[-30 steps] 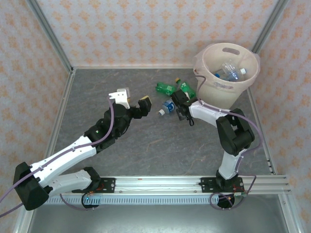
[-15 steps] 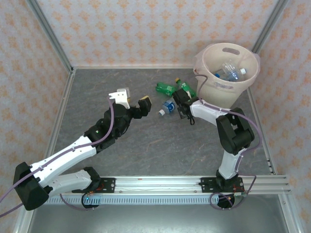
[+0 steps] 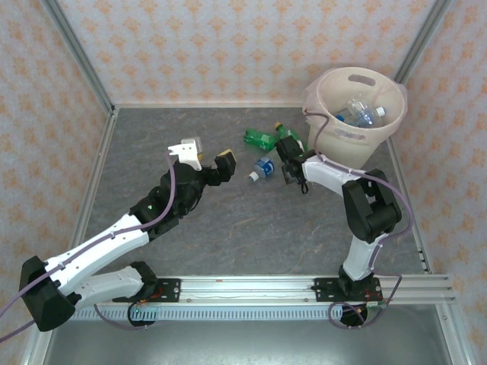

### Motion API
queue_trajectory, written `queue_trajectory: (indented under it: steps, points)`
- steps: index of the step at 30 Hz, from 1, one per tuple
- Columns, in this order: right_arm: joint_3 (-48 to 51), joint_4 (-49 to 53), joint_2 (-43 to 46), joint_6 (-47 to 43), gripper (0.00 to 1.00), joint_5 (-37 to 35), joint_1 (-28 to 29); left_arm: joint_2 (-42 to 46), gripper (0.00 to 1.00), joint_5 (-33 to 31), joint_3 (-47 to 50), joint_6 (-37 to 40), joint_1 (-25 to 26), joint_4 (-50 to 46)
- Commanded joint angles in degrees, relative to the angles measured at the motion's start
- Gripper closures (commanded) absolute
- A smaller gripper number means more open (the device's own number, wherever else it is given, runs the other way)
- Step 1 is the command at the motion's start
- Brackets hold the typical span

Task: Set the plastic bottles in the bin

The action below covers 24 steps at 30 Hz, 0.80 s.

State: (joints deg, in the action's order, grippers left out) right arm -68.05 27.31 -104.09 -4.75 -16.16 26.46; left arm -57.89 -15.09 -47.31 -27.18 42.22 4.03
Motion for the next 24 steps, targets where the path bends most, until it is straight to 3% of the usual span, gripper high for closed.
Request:
queue_trajectory:
  steps: [1,10,17,24]
  points:
    - [-0.9,0.8,-2.1,1.4,0.25,1.5,-0.6,2.0,0.01,-0.7,1.2,-0.5,-0.6,-0.9]
    - [0.6,2.8,0.8,4.8,0.29,4.4,1.0,2.9,0.01,-1.4,2.0,-0.5,-0.6,-1.5]
    - [2.6,4.6,4.6,8.6,0.29,5.1,5.4,2.4,0.01,-1.1,1.7,-0.4,-0.6,-1.2]
    - [-0.8,6.4,5.3,8.6,0.27,2.3,5.7,1.8,0.01,-0.6,1.6,-0.4,-0.7,-1.0]
